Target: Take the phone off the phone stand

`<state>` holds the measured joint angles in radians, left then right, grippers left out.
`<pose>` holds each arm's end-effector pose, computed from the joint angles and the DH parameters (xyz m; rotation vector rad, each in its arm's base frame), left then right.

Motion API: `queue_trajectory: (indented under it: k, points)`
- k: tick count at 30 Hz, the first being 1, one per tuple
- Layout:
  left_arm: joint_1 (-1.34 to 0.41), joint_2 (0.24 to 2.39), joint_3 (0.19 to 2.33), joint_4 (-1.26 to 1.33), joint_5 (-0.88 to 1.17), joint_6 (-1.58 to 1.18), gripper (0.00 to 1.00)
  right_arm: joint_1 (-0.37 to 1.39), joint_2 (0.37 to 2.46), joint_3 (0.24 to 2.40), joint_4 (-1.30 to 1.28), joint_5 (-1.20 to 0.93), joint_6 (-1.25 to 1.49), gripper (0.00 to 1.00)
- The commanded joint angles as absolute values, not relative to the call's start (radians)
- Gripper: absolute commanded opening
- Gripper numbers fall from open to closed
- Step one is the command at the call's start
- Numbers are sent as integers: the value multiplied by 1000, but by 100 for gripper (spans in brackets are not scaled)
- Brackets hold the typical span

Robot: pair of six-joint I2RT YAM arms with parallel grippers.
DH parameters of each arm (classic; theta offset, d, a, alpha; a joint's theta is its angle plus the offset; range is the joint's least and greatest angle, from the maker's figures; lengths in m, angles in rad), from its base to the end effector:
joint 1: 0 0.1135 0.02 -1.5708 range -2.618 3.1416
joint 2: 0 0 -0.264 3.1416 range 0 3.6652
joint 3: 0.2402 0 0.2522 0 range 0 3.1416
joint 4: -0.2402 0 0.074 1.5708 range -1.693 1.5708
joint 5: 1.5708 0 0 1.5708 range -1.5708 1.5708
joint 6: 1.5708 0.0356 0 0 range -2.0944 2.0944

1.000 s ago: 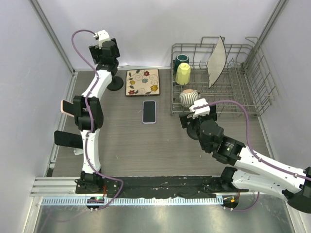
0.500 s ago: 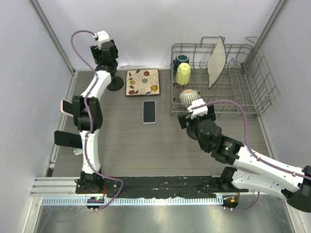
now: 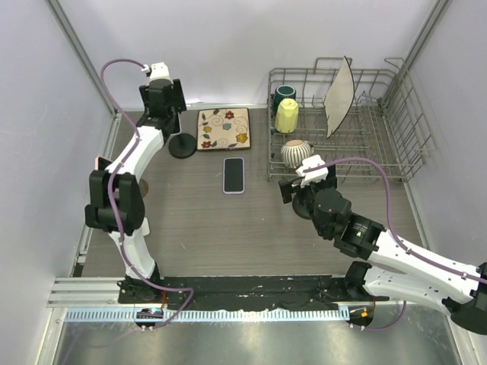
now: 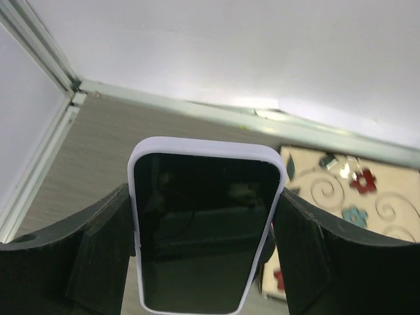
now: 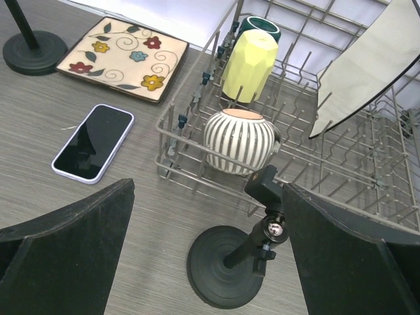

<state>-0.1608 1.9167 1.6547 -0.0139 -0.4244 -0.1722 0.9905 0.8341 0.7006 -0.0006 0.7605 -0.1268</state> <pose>0.4604 -0.0598 0.3274 -0.3036 1.7990 0.1569 0.1260 0.1474 0.3226 -0.3680 1.6267 0.0045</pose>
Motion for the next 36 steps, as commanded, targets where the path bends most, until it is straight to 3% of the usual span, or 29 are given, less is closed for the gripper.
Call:
queue_trajectory:
  k: [1, 6, 12, 22, 36]
  points:
    - [-173, 1709, 1540, 23, -269, -210, 13, 991, 805, 723, 11, 712, -92, 99]
    - [-189, 1514, 1344, 6, -60, -251, 7, 989, 790, 726, 8, 661, -58, 99]
    - [-270, 1349, 1189, -31, 37, -250, 5, 989, 770, 723, 8, 580, -2, 99]
    - [-388, 1117, 1121, -149, 167, -238, 1, 988, 707, 697, -32, 522, 60, 99]
    - [-620, 1161, 1132, -212, 468, -69, 0, 989, 703, 594, 87, 161, 57, 98]
